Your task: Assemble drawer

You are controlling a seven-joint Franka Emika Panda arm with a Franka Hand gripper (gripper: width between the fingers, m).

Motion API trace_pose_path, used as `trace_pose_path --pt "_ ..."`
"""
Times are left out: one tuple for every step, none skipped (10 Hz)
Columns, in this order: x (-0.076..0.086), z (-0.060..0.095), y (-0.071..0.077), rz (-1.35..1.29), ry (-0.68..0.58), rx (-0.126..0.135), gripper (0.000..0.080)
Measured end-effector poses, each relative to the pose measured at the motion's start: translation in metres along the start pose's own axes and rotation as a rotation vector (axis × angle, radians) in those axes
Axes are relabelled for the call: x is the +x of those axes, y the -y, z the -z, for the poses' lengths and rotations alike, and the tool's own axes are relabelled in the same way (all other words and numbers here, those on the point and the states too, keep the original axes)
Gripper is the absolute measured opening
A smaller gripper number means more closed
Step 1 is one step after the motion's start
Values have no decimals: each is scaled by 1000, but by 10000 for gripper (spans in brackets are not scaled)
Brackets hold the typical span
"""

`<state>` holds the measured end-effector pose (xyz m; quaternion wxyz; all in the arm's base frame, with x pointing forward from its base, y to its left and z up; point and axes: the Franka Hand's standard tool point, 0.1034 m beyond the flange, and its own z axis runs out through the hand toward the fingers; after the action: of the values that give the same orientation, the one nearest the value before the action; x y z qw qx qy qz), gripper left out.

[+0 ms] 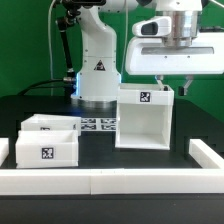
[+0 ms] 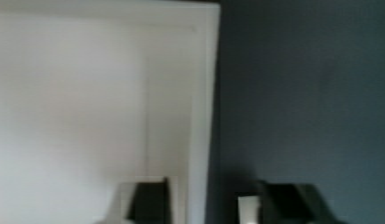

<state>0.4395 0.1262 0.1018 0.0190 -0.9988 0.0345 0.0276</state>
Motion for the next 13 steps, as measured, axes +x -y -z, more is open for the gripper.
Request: trace_pose_path --pt "0 0 0 0 0 0 107" --pt "0 0 0 0 0 0 107" --pt "0 0 0 0 0 0 36" --pt "0 0 0 0 0 0 36" --pt "0 0 0 0 0 0 36" --pt "0 0 0 0 0 0 36" --pt "0 0 0 0 0 0 36" --pt "1 0 -1 7 2 0 36" --pt "9 1 -5 26 6 0 36" --pt "23 2 -7 32 -1 5 37" --pt "37 3 -8 41 -11 10 38" --pt "51 4 -10 52 -23 15 38" --pt "66 5 -13 61 -37 18 38"
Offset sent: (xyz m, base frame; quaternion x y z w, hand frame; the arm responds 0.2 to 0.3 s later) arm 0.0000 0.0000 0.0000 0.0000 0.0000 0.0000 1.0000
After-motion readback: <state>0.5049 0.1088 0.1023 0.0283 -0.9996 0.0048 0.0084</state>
